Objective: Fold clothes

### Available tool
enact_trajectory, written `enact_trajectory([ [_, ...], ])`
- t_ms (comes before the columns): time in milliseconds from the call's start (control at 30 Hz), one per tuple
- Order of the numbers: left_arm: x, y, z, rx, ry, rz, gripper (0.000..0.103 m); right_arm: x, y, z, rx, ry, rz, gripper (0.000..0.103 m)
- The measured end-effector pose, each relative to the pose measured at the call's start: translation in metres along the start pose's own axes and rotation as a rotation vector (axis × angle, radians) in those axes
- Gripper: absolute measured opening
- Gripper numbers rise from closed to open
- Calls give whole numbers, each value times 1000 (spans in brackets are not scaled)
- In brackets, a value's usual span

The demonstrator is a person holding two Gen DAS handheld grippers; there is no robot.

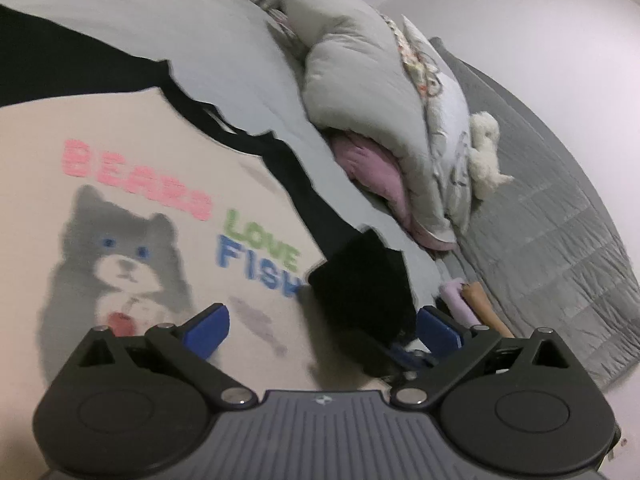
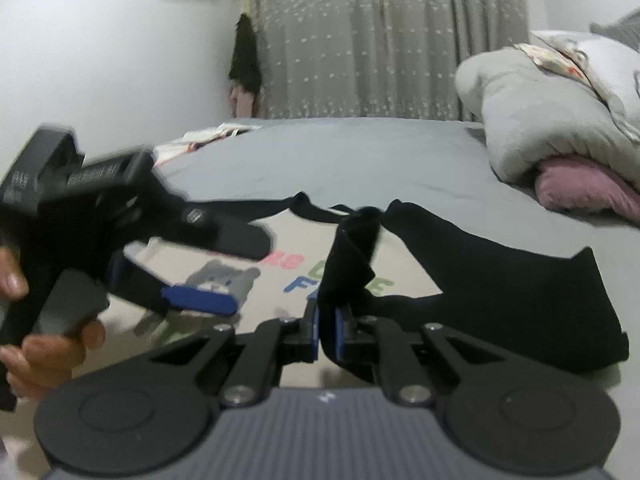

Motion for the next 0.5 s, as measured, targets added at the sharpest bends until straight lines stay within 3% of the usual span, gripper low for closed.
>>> enact_trajectory([
  [233, -8, -7, -5, -18, 30, -15, 100, -12, 34, -1, 39, 37, 161, 7],
  [500, -6, 6, -6, 39, 14, -6, 95, -21, 54, 5, 103, 51, 219, 8],
])
Point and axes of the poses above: each gripper's, at about its wrist camera, not at the fingertips, and z roughly against the way its jaws point, y to its left, x to its top, the point moved 10 cm from there along -z, roughly the way its jaws point, and after that the axes turned 8 degrees about -y, right-handed, at the moved point
